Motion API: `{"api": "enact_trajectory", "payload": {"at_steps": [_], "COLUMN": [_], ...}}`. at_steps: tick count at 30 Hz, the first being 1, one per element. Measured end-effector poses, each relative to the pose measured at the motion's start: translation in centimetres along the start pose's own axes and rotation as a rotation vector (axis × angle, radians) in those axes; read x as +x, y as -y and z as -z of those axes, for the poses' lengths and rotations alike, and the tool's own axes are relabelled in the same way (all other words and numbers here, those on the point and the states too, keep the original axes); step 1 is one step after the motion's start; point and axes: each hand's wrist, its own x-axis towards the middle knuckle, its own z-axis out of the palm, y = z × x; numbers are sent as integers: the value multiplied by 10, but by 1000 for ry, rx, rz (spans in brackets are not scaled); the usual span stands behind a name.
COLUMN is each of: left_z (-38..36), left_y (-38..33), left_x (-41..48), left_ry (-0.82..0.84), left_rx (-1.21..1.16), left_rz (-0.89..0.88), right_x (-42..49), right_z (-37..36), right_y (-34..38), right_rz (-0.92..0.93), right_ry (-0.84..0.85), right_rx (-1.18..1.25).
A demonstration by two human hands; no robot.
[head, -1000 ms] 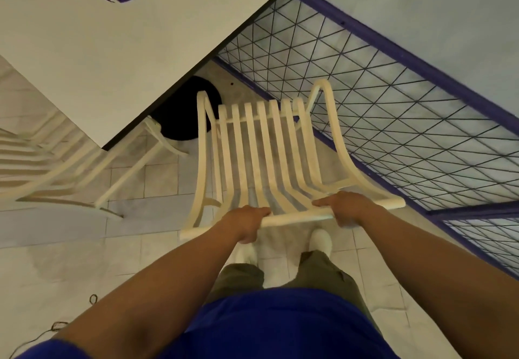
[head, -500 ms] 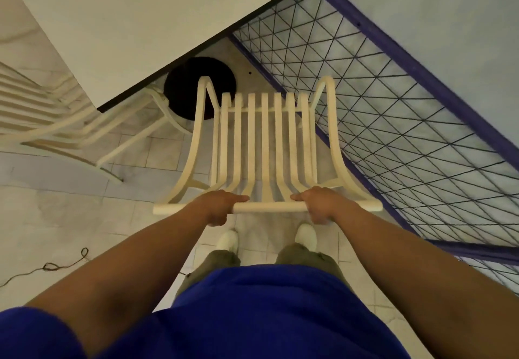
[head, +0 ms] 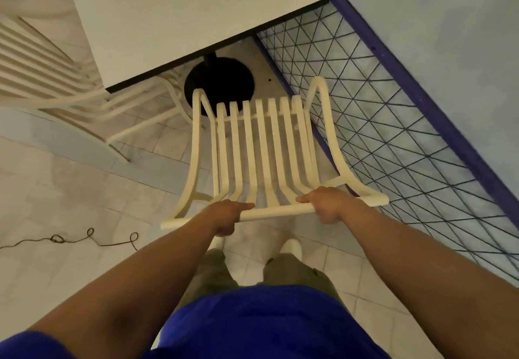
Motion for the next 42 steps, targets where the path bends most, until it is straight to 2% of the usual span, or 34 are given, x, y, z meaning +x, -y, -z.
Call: {"api": "enact_trajectory", "payload": {"at_steps": [9, 17, 22, 26, 32, 37, 42], "left_z": [8, 21, 19, 18, 12, 8, 15], "left_y": [-43, -47, -47, -48, -54, -60, -92], "left_x": [17, 21, 22, 22, 20, 18, 27], "left_ry": [-16, 97, 73, 74, 10, 0, -33], "left_rx": [-69, -138, -147, -144, -141, -159, -245], "left_rz": [3, -93, -139, -108, -36, 65, 133], "right_x": [2, -6, -7, -3, 7, 12, 11], "right_z": [29, 23, 25, 20, 23, 27, 47], "right_y": [-47, -53, -55, -55, -74, -83, -112], "right_rz": [-27, -88, -131, -148, -101, 49, 120], "right_ry": [-14, -49, -33, -40, 31, 123, 100], "right_rx": [-113, -110, -127, -148, -20, -55, -102]}}
